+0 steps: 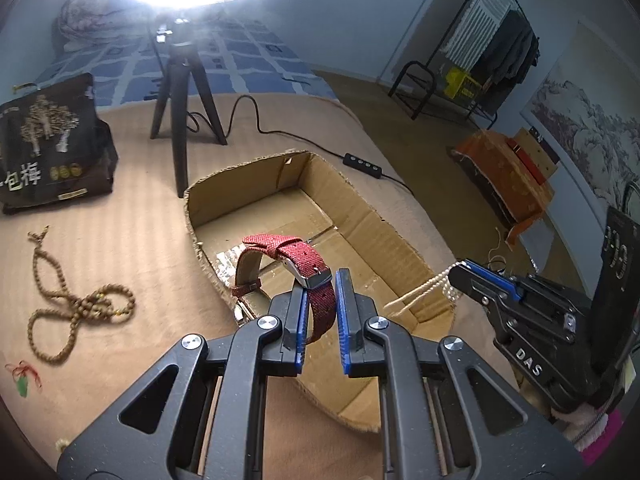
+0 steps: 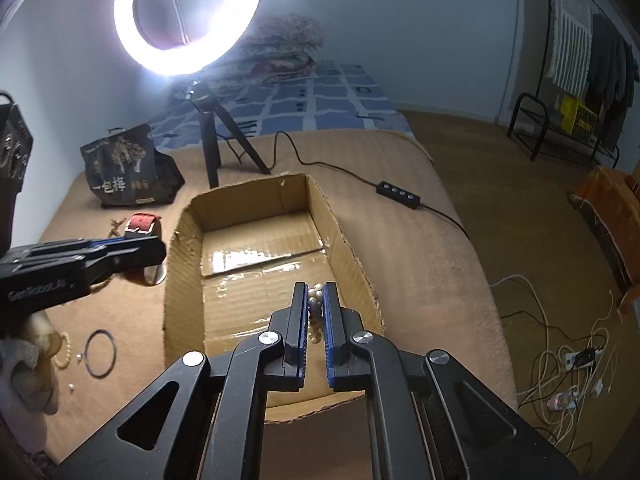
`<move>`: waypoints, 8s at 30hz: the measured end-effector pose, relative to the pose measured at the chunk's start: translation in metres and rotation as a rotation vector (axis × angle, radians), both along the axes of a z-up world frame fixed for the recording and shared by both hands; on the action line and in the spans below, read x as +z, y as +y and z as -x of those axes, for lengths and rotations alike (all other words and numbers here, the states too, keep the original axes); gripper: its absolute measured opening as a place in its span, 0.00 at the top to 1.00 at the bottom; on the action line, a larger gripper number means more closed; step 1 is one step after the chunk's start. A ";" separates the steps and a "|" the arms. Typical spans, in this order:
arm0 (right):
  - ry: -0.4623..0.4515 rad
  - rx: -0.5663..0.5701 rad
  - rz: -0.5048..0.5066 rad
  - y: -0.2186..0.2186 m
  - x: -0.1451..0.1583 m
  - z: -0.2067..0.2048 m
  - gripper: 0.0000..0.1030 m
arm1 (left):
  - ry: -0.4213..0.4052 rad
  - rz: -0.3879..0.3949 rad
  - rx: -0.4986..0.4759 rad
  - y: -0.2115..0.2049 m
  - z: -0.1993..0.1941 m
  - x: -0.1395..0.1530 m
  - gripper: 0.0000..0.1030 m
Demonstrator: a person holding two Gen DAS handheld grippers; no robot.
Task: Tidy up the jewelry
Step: 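Carry the watch and pearl necklace with both tools over the cardboard box, then open both tools to drop the watch and necklace into the box, then grasp the yellow bead bracelet with the left tool while the right tool grasps the blue bangle, then carry the bracelet and bangle with both tools over the cardboard box, then open both tools to release the bracelet and bangle into the box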
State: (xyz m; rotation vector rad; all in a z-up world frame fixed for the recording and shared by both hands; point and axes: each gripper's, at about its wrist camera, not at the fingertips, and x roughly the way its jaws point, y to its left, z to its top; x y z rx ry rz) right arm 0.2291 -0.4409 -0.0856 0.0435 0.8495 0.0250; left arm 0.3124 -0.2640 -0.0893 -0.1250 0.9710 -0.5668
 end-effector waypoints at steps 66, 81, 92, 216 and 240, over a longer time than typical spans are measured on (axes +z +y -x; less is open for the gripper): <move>-0.126 0.287 0.032 0.140 0.041 0.099 0.19 | -0.101 -0.108 0.290 0.284 0.164 0.034 0.36; -0.017 0.449 0.007 0.206 -0.056 0.070 0.19 | -0.015 -0.179 0.244 0.280 0.161 -0.075 0.36; 0.014 0.515 0.038 0.232 -0.091 0.054 0.19 | 0.039 -0.176 0.251 0.277 0.133 -0.110 0.47; 0.004 0.187 0.032 0.008 -0.058 -0.016 0.30 | -0.253 -0.165 -0.013 0.002 -0.007 -0.010 0.95; -0.005 0.158 0.058 0.008 -0.052 -0.010 0.27 | -0.255 -0.173 0.002 0.004 -0.002 -0.004 0.95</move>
